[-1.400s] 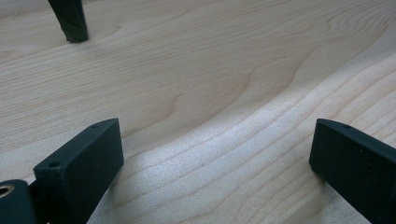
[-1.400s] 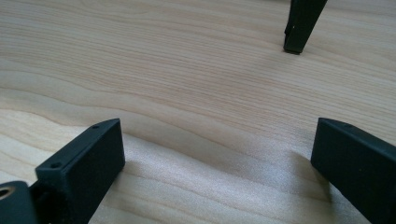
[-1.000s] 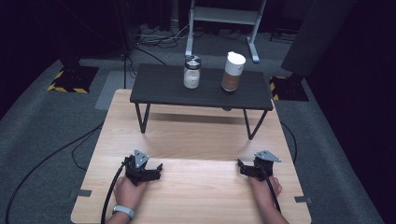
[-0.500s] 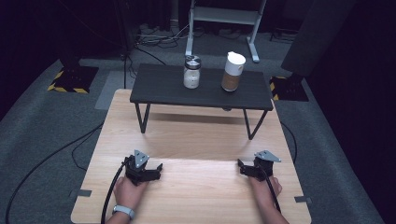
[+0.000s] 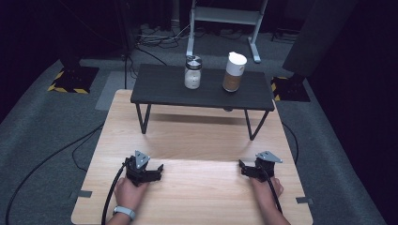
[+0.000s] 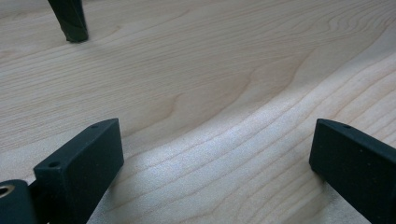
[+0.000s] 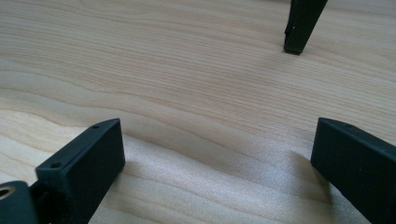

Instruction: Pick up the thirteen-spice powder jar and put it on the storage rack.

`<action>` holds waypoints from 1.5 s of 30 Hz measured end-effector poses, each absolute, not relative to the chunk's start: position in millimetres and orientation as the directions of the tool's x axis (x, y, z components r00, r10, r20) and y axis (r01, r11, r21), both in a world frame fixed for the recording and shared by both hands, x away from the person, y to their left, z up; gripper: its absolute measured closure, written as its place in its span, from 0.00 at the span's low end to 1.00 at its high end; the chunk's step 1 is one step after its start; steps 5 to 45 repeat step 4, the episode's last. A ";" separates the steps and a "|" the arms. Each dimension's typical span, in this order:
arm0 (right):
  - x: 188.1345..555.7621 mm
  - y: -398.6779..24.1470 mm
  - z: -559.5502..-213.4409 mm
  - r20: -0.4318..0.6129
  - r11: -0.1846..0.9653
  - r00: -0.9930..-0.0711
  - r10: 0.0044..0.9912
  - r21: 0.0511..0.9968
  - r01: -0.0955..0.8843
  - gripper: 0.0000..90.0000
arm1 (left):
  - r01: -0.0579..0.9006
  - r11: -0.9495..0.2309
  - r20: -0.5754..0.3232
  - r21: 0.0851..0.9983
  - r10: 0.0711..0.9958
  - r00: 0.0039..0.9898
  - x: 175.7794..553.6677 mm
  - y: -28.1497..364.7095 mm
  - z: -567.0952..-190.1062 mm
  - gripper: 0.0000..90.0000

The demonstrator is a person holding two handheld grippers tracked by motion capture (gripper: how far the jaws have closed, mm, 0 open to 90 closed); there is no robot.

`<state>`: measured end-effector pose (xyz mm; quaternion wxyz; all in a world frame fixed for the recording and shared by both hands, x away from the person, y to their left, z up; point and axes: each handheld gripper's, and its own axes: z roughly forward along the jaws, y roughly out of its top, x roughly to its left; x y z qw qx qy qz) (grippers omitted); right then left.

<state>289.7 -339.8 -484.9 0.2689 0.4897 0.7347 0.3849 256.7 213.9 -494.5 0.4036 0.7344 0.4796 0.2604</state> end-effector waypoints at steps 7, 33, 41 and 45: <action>289.7 -339.8 -484.9 -0.018 0.224 -0.376 0.927 0.829 0.513 0.03 | 0.494 -0.214 -0.005 0.843 0.915 0.404 256.7 213.9 -494.6 0.03; 289.7 -339.8 -484.9 -0.018 0.224 -0.376 0.927 0.829 0.513 0.03 | 0.494 -0.214 -0.005 0.843 0.915 0.404 256.7 213.9 -494.6 0.03; 289.7 -339.8 -484.9 -0.018 0.224 -0.376 0.927 0.829 0.513 0.03 | 0.494 -0.214 -0.005 0.843 0.915 0.404 256.7 213.9 -494.6 0.03; 289.7 -339.8 -484.9 -0.018 0.224 -0.376 0.927 0.829 0.513 0.03 | 0.494 -0.214 -0.005 0.843 0.915 0.404 256.7 213.9 -494.6 0.03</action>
